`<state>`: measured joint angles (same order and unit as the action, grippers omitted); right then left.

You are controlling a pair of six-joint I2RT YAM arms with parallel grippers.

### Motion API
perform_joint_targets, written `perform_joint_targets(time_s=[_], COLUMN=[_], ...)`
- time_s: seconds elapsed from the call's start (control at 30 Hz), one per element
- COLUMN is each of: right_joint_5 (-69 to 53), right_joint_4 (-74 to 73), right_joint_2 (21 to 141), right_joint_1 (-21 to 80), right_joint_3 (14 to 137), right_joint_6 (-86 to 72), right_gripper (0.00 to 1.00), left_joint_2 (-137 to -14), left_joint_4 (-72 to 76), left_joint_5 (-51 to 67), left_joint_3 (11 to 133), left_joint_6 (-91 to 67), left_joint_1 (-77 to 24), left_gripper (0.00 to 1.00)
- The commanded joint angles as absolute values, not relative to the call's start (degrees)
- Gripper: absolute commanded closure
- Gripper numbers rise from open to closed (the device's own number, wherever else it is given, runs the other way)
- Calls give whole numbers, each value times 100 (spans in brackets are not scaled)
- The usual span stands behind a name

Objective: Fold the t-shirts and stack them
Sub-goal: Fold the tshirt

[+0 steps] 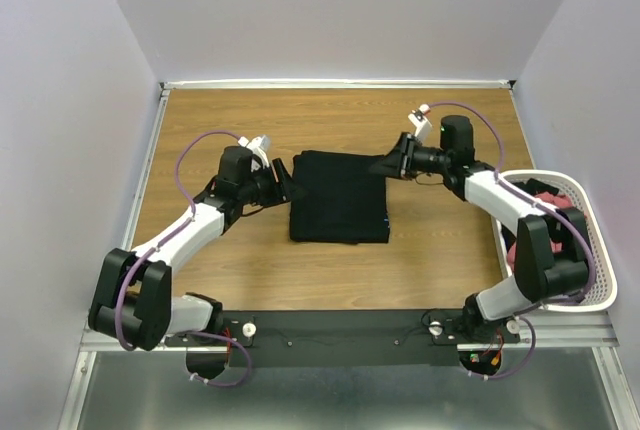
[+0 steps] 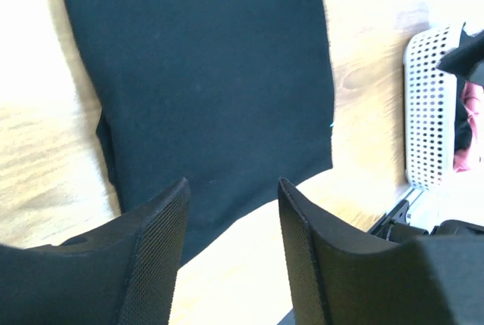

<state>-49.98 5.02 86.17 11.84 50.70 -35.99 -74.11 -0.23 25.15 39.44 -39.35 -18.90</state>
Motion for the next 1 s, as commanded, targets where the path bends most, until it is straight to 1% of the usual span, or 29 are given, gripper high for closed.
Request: perform_joint_targets(time_s=[0.0, 0.07, 0.1, 0.13, 0.23, 0.37, 0.5, 0.53, 0.67, 0.77, 0.83, 0.93, 0.97], right_joint_5=[-5168, -5273, -5326, -5344, -5230, -5133, -5098, -5080, -5106, -5202, -5282, -5343, -5361], right_joint_4=[2058, 2931, 3031, 3084, 3138, 3147, 3112, 3059, 2550, 2549, 2575, 2645, 2672], right_joint_2=[9394, 10044, 10290, 10805, 11694, 12234, 11867, 11508, 10812, 10539, 10582, 11019, 11169], right_joint_1=[1502, 1529, 1529, 1529, 1494, 1450, 1450, 1450, 1450, 1476, 1477, 1485, 1477], right_joint_3=[5107, 4957, 4966, 4975, 4940, 4843, 4676, 4684, 4851, 4782, 4711, 4404, 4360], right_joint_6=[-4505, -4798, -4842, -4799, -4606, -4413, -4307, -4307, -4245, -4368, -4456, -4465, -4482], right_gripper=[63, 63, 63, 63, 63, 64, 64, 64, 64, 63, 63, 63, 64], left_joint_2=[-7155, -7093, -7049, -7014, -6926, -6882, -6952, -6961, -7101, -7312, -7532, -7743, -7856], left_joint_4=[-422, -500, -527, -553, -624, -598, -598, -598, -475, -300, -273, -62, -27], left_joint_5=[2224, 2075, 2005, 1969, 1969, 1960, 1995, 1995, 1969, 1960, 1942, 1960, 1995], left_joint_3=[3973, 3938, 3903, 3876, 3771, 3639, 3621, 3665, 3797, 3911, 3972, 3911, 3885], left_joint_6=[-3771, -3709, -3657, -3639, -3639, -3665, -3656, -3665, -3770, -3876, -3946, -4051, -4060], left_joint_1=[-1925, -1925, -1916, -1925, -1934, -1942, -1951, -1960, -2092, -2310, -2373, -2434, -2435], left_gripper=[39, 39, 39, 39, 39, 39, 39, 39, 39, 39, 39, 51, 53])
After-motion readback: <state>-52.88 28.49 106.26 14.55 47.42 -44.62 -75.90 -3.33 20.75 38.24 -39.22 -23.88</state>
